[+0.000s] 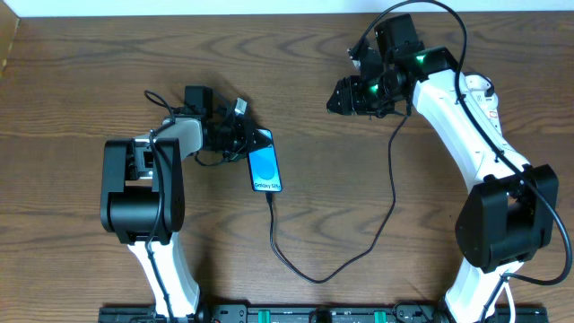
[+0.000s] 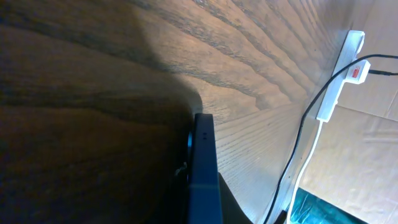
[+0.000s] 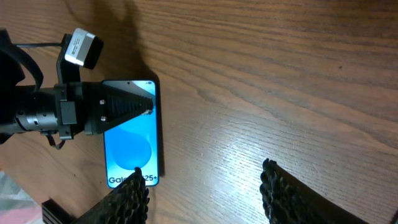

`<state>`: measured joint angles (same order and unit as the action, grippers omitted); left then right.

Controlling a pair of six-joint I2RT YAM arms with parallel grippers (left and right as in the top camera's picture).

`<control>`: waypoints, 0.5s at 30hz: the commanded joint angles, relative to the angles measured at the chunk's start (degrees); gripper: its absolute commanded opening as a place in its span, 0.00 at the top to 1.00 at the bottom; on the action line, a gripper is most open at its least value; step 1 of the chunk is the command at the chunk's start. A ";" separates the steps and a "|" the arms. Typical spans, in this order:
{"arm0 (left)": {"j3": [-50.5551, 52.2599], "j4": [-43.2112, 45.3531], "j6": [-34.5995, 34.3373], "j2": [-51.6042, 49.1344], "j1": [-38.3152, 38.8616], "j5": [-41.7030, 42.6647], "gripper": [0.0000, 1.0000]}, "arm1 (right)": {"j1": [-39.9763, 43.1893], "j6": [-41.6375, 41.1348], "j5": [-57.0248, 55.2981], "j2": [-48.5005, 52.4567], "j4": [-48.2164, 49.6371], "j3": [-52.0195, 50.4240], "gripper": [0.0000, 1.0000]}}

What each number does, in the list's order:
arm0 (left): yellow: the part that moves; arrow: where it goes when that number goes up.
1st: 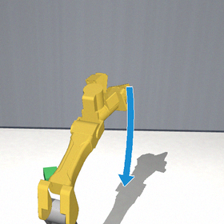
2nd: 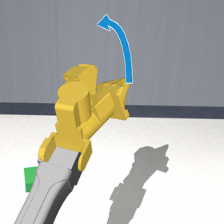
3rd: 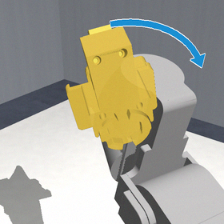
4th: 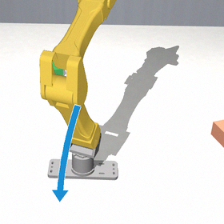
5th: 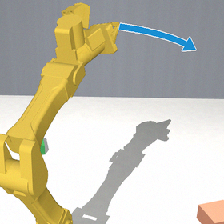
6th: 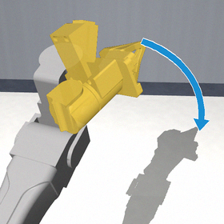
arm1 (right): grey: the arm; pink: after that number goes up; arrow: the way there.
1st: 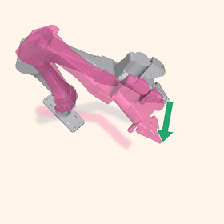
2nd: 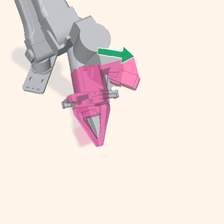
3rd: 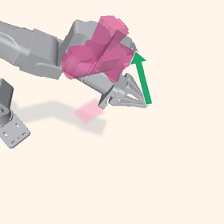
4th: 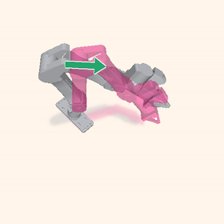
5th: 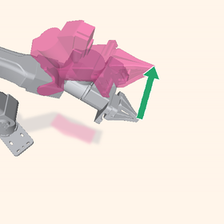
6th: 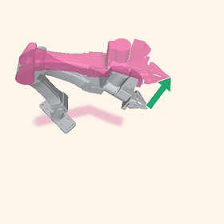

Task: Plug charger to phone and switch on socket
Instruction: 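Lower the plugged phone onto the table with the left gripper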

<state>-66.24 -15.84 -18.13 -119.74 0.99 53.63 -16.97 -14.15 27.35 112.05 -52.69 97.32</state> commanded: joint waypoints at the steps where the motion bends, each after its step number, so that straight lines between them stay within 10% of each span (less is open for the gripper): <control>1: -0.31 -1.14 0.52 -0.83 0.11 -4.04 0.92 | -0.37 0.96 -0.22 -1.07 -0.07 0.46 0.42; 15: -0.31 -1.92 0.52 -0.83 0.11 -5.53 0.77 | -0.37 0.96 -0.48 -1.07 -0.07 0.46 0.42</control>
<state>-66.74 -16.58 -17.98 -119.74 1.26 53.32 -16.97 -14.15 27.14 112.05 -52.69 97.32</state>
